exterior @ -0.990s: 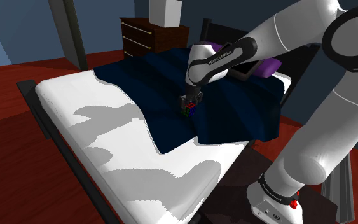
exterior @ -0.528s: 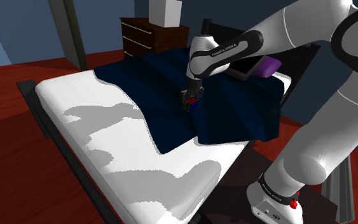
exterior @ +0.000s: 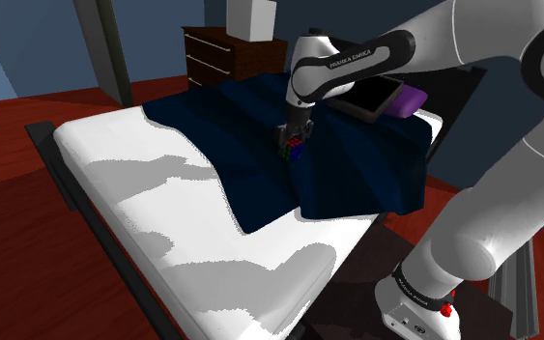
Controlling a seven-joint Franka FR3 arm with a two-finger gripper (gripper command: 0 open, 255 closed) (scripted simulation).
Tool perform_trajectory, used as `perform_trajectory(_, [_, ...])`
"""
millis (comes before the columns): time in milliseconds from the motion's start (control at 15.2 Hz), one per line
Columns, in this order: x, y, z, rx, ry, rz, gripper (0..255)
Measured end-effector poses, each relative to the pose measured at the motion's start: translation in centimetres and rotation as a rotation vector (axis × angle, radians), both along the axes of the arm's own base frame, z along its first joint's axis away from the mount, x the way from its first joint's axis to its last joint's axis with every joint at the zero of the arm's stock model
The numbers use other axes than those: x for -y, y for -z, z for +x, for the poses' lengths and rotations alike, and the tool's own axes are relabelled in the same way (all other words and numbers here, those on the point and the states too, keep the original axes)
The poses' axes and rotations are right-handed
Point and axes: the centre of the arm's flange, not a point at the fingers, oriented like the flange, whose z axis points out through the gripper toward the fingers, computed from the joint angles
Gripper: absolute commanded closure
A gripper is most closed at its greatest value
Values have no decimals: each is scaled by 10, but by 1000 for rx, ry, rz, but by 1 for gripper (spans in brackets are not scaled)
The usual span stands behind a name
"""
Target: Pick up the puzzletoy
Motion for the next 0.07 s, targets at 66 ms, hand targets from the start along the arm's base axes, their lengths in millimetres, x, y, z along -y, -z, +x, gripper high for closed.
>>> perform_trajectory(66, [0, -2, 0, 0, 0, 0, 255])
